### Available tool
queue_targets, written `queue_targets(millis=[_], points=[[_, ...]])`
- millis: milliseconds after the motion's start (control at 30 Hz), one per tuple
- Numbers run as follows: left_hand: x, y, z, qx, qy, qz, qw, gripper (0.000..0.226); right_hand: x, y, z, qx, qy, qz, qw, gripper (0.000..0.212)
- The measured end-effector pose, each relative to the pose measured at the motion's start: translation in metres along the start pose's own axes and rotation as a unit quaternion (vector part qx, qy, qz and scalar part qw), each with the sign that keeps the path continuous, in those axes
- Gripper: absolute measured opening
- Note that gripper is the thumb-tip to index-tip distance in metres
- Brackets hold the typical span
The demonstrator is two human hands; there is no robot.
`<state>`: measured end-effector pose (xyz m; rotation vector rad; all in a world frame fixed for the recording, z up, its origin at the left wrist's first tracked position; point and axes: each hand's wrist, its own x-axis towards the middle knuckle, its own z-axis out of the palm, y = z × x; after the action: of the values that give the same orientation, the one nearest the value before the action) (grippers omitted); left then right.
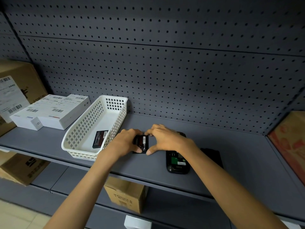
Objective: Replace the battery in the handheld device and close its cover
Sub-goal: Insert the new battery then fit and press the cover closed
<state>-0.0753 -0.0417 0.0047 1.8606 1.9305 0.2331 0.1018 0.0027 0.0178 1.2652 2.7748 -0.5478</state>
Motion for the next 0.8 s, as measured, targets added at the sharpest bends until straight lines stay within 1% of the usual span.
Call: queue_targets(millis=[67,267,367,533,633,733,800], points=[[0.0,0.0,-0.001,0.003,-0.004,-0.001,1.0,0.073,0.001,-0.001,0.002,-0.006,0.002,-0.003,1.0,0.086],[-0.004,-0.003,-0.002,-0.012,-0.002,0.003,1.0,0.08,-0.001,0.0,0.005,-0.008,0.019,-0.009,1.0,0.078],[-0.006,-0.002,-0.003,-0.015,0.001,0.004,1.0,0.077,-0.003,-0.001,0.004,-0.013,0.035,-0.013,0.999,0.075],[-0.01,-0.001,-0.003,-0.032,0.0,0.014,0.999,0.077,-0.009,-0.005,0.005,-0.081,0.081,-0.015,0.993,0.075],[-0.012,0.0,-0.003,-0.04,-0.017,0.026,0.999,0.077,-0.012,-0.004,0.007,-0.082,0.086,-0.011,0.993,0.072],[-0.013,0.001,-0.003,-0.052,0.003,0.045,0.998,0.076,-0.016,-0.004,0.008,-0.08,0.098,-0.014,0.992,0.069],[-0.014,0.002,-0.003,-0.063,0.03,0.052,0.996,0.069,-0.019,-0.004,0.008,-0.078,0.11,-0.013,0.991,0.068]])
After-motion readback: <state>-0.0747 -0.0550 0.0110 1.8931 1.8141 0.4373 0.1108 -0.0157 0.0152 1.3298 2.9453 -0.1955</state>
